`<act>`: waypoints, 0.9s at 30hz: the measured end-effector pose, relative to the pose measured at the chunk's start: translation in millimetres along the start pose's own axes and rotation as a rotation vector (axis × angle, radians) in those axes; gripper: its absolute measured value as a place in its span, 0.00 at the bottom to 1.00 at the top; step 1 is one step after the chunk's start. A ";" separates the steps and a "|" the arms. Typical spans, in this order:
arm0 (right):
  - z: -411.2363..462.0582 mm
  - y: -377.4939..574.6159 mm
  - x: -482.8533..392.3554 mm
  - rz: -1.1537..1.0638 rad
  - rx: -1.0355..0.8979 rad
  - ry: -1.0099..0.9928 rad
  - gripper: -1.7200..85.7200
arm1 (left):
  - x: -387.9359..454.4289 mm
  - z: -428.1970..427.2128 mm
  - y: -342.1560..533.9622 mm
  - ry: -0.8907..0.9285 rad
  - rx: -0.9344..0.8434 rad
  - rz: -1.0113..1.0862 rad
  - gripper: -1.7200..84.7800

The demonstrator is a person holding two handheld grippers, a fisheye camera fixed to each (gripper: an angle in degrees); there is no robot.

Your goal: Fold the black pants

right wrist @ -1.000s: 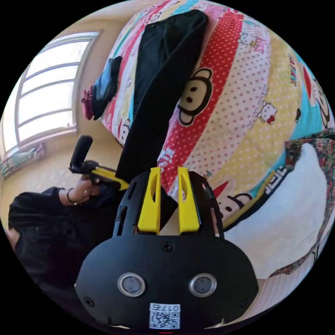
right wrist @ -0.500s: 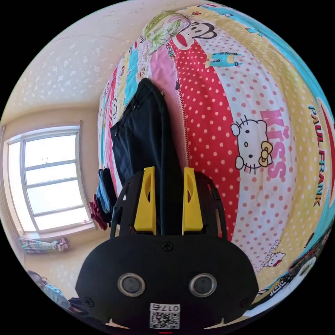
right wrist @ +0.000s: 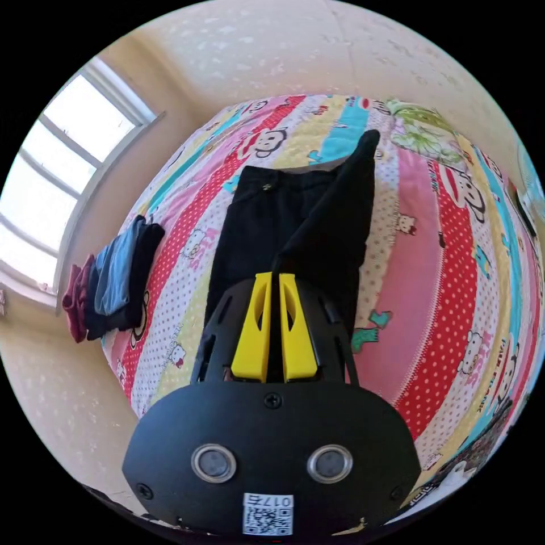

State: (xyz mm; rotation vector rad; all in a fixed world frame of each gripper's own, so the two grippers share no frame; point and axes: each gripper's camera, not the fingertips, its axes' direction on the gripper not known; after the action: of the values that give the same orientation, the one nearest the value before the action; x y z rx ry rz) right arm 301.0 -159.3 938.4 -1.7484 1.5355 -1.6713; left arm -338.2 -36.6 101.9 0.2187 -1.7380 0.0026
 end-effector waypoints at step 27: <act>13.3 307.6 -25.4 0.252 -0.466 -0.521 0.12 | 136.8 -116.4 -109.5 -0.603 -0.203 0.125 0.14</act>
State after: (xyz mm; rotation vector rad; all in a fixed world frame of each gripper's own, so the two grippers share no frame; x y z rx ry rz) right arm 169.7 -267.5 680.4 -1.8941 1.8629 -0.6903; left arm -230.6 -149.3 243.1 -0.0489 -2.3323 -0.1630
